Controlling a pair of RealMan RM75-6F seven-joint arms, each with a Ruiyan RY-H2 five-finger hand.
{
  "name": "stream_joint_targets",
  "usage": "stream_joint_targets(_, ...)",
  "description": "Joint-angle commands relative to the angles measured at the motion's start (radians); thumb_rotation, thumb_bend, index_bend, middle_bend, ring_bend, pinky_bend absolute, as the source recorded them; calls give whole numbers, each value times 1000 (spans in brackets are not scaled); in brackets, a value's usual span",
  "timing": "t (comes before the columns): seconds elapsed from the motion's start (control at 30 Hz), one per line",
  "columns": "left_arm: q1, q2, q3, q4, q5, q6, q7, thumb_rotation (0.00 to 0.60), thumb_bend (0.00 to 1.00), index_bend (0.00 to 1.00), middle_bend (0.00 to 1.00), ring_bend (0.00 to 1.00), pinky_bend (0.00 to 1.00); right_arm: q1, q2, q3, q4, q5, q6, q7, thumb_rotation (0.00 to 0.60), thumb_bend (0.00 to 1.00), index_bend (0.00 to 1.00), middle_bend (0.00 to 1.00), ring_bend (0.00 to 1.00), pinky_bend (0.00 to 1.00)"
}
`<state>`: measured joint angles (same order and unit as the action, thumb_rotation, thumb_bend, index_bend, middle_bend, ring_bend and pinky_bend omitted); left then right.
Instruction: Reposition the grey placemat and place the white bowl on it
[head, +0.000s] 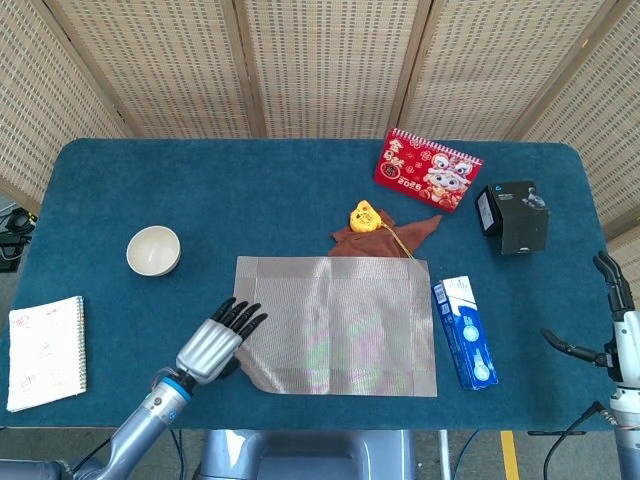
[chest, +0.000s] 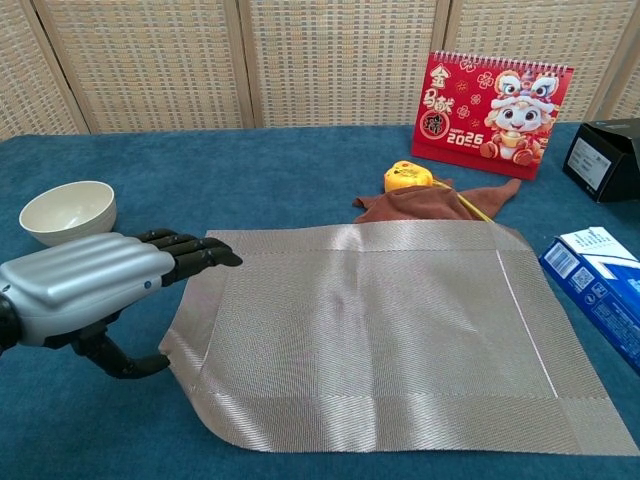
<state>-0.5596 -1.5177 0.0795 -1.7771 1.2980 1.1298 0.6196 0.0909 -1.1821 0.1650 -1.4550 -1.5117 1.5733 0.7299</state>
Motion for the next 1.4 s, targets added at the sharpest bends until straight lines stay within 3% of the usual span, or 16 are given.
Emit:
stream_joint_targets(0.03, 30, 31, 16, -28, 32, 33, -42, 600, 307, 40, 0, 0, 0, 0, -1, -2, -2, -3, 2, -5, 600, 140, 0, 0, 0, 0)
stream_joint_targets(0.4, 153, 119, 65, -24, 203, 232, -143, 600, 307, 60, 0, 0, 0, 4, -4, -17, -14, -16, -5, -51, 600, 140, 0, 0, 0, 0)
stream_joint_targets(0.7, 248, 179, 57, 10, 187, 316, -315, 600, 307, 80, 0, 0, 0, 5, -3, -23, -22, -17, -7, -83, 600, 140, 0, 0, 0, 0)
stream_joint_targets(0.83, 280, 221, 22, 50, 145, 347, -376, 600, 307, 108, 0, 0, 0, 5, -4, -25, -24, -14, -12, -89, 600, 140, 0, 0, 0, 0)
stream_joint_targets(0.93, 282, 241, -12, 91, 92, 330, -412, 600, 307, 159, 0, 0, 0, 5, -6, -27, -27, -18, -10, -98, 600, 141, 0, 0, 0, 0)
stream_joint_targets(1.2, 241, 238, -107, 249, -89, 168, -461, 600, 307, 204, 0, 0, 0, 4, -10, -32, -33, -29, 0, -113, 600, 140, 0, 0, 0, 0)
stream_joint_targets(1.3, 203, 194, -167, 356, -174, 81, -494, 600, 307, 269, 0, 0, 0, 3, -12, -33, -32, -32, 5, -119, 600, 140, 0, 0, 0, 0)
stream_joint_targets(1.4, 186, 156, -190, 425, -188, 56, -503, 600, 307, 302, 0, 0, 0, 3, -12, -33, -33, -32, 7, -119, 600, 140, 0, 0, 0, 0)
